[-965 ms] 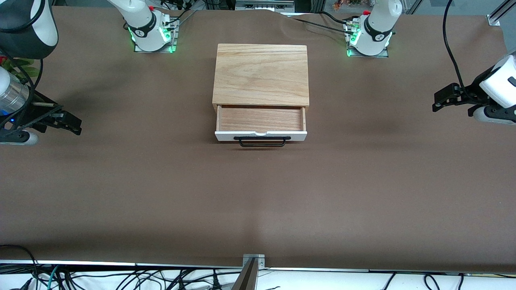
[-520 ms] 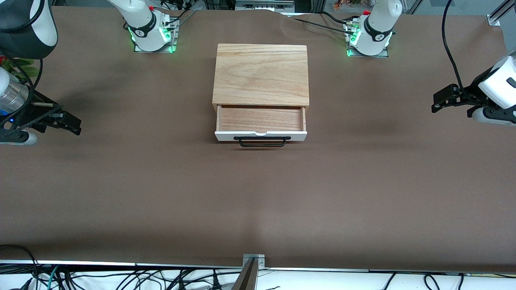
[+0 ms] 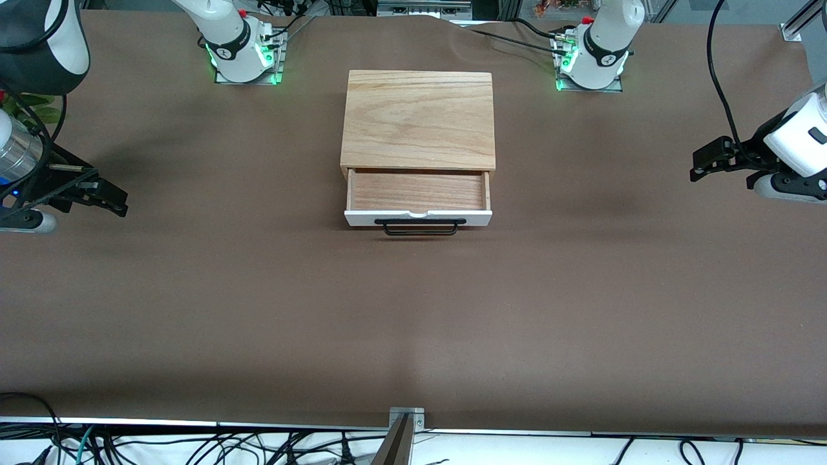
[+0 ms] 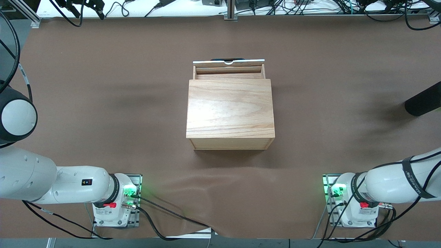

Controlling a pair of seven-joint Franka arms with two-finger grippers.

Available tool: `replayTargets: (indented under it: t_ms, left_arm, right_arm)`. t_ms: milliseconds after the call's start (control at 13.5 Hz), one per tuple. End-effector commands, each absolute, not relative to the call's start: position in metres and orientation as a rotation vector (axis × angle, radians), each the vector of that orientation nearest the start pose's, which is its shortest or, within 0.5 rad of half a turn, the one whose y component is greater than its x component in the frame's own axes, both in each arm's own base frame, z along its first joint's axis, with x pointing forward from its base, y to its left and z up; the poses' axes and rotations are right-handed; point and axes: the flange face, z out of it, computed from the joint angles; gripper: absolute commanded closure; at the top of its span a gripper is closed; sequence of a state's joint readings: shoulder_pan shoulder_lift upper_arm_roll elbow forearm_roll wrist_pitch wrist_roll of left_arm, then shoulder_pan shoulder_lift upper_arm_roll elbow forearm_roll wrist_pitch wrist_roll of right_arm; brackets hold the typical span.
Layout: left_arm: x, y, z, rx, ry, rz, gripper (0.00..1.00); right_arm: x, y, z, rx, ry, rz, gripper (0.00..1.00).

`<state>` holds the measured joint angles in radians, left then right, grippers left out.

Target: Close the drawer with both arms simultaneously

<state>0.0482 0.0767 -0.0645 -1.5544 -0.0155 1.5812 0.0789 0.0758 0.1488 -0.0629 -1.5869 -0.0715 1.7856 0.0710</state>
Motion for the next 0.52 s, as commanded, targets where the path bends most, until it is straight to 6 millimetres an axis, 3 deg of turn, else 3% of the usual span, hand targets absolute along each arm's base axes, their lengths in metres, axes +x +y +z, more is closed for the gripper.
replayTargets:
  t_ms: [0, 446]
  left_arm:
    - [0.5766, -0.0124, 0.5883, -3.183, 0.132, 0.081, 0.00]
    - [0.5767, -0.0123, 0.5858, -3.182, 0.139, 0.091, 0.00]
  right_arm:
    - [0.6173, 0.0020, 0.5548, -3.198, 0.091, -0.098, 0.00]
    - [0.6173, 0.0020, 0.5548, -3.198, 0.091, -0.098, 0.00]
